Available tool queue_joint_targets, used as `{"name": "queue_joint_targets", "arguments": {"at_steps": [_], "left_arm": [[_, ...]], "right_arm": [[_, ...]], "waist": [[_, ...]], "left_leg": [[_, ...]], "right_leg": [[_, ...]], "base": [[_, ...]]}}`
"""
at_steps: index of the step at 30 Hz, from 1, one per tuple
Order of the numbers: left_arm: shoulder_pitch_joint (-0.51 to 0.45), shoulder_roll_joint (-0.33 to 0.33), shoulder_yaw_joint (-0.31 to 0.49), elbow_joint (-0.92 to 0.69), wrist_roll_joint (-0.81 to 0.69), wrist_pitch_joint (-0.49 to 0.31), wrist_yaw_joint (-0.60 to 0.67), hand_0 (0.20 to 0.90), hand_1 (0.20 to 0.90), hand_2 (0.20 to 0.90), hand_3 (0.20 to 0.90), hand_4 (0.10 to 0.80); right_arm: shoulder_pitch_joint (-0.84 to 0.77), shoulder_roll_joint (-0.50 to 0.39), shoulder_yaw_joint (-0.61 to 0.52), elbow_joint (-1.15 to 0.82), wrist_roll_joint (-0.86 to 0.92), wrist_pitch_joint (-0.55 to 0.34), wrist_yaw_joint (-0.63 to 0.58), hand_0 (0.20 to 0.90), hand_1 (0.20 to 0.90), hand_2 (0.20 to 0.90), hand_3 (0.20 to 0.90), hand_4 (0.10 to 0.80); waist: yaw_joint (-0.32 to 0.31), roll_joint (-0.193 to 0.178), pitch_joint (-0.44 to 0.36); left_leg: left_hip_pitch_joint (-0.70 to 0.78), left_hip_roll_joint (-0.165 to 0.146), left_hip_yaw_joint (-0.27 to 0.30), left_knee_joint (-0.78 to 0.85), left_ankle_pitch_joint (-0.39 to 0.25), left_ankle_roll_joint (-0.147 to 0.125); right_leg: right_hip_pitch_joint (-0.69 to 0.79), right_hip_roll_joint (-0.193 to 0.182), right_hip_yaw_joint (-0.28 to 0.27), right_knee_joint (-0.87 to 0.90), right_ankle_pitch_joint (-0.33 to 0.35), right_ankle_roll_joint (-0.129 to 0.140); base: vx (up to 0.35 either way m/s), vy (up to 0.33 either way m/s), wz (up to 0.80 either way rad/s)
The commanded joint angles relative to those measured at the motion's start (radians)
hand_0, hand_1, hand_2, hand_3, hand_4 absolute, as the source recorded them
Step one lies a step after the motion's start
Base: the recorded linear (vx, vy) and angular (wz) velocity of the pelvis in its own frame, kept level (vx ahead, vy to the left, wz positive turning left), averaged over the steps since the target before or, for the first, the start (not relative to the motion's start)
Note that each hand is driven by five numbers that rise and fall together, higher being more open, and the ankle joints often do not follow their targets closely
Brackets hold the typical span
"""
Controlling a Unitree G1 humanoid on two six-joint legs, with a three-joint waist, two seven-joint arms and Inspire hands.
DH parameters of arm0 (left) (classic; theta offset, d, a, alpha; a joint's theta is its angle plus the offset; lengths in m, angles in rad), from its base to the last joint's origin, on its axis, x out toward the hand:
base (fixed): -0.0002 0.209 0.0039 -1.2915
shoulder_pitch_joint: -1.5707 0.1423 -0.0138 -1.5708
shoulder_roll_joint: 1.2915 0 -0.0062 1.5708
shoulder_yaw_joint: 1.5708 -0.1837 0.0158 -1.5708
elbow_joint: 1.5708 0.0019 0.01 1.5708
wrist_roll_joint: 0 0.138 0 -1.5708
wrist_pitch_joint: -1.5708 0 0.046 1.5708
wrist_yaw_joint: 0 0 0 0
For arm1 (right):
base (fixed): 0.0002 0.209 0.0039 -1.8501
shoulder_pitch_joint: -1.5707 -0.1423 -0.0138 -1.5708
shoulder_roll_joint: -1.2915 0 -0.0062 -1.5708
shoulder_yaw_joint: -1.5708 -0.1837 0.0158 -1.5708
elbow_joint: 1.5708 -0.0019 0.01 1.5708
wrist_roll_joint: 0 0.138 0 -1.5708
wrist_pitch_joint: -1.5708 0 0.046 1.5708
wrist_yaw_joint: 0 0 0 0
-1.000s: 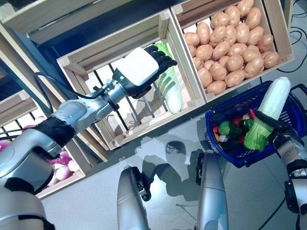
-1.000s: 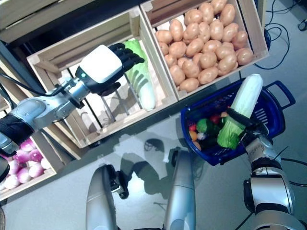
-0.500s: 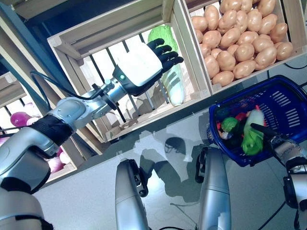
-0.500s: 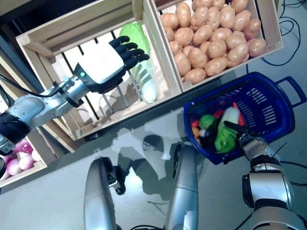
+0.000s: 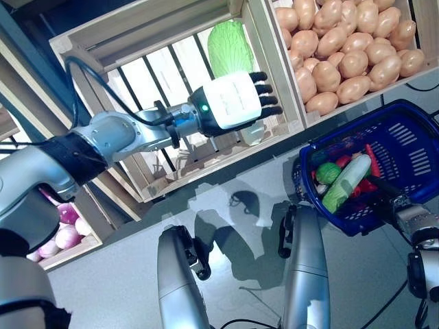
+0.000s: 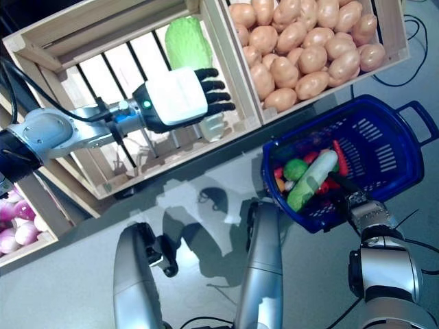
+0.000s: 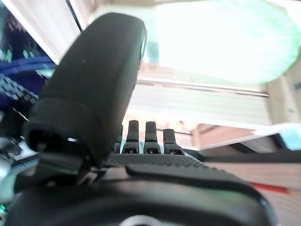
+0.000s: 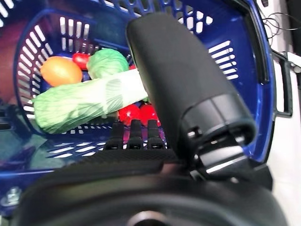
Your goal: Put vegetables into the basket
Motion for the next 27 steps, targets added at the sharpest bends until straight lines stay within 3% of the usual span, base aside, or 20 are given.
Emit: {"name": "queue_joint_targets", "arguments": {"at_steps": [1, 7, 17, 23, 27], "left_arm": [[-0.133, -0.005, 0.000, 0.060, -0.027, 0.044, -0.058, 0.900, 0.900, 0.900, 0.900, 0.800], [-0.186, -0.021, -0.048, 0.123, -0.080, 0.078, -0.166, 0.900, 0.900, 0.900, 0.900, 0.800], [-0.181, -0.083, -0.043, 0.270, -0.010, 0.058, -0.189, 0.900, 0.900, 0.900, 0.900, 0.800], [-0.157, -0.125, -0.013, 0.416, 0.018, 0.059, -0.192, 0.900, 0.900, 0.900, 0.900, 0.800], [-0.142, -0.128, 0.006, 0.486, 0.030, 0.085, -0.257, 0.900, 0.900, 0.900, 0.900, 0.800]], "right_arm": [[0.114, -0.004, -0.029, -0.032, 0.084, -0.101, 0.102, 0.900, 0.900, 0.900, 0.900, 0.800], [0.176, 0.004, -0.008, -0.111, 0.106, -0.129, 0.198, 0.900, 0.900, 0.900, 0.900, 0.800], [0.286, 0.024, -0.012, -0.332, 0.162, -0.151, 0.311, 0.900, 0.900, 0.900, 0.900, 0.800], [0.345, 0.079, 0.025, -0.507, 0.154, -0.188, 0.335, 0.900, 0.900, 0.900, 0.900, 0.800], [0.379, 0.087, 0.027, -0.627, 0.145, -0.205, 0.308, 0.900, 0.900, 0.900, 0.900, 0.800]], "waist": [[-0.040, -0.014, -0.074], [-0.066, -0.033, -0.061], [-0.104, -0.083, -0.035], [-0.127, -0.113, -0.020], [-0.141, -0.127, -0.010]], "left_leg": [[-0.054, 0.026, 0.040, 0.020, -0.027, -0.023], [-0.118, 0.058, 0.020, 0.086, -0.043, -0.022], [-0.229, 0.086, -0.028, 0.197, -0.069, -0.020], [-0.264, 0.109, -0.054, 0.248, -0.079, -0.018], [-0.287, 0.128, -0.070, 0.284, -0.086, -0.021]], "right_leg": [[0.002, -0.034, -0.014, -0.010, 0.051, 0.010], [-0.068, -0.037, 0.009, 0.039, 0.049, 0.009], [-0.181, -0.035, 0.043, 0.112, 0.050, 0.000], [-0.220, -0.028, 0.051, 0.145, 0.054, 0.002], [-0.242, -0.026, 0.058, 0.166, 0.054, 0.002]], "base": [[0.020, 0.005, -0.11], [0.003, 0.002, -0.07], [-0.014, -0.028, -0.03], [0.000, -0.017, -0.09], [0.025, -0.003, -0.16]]}}
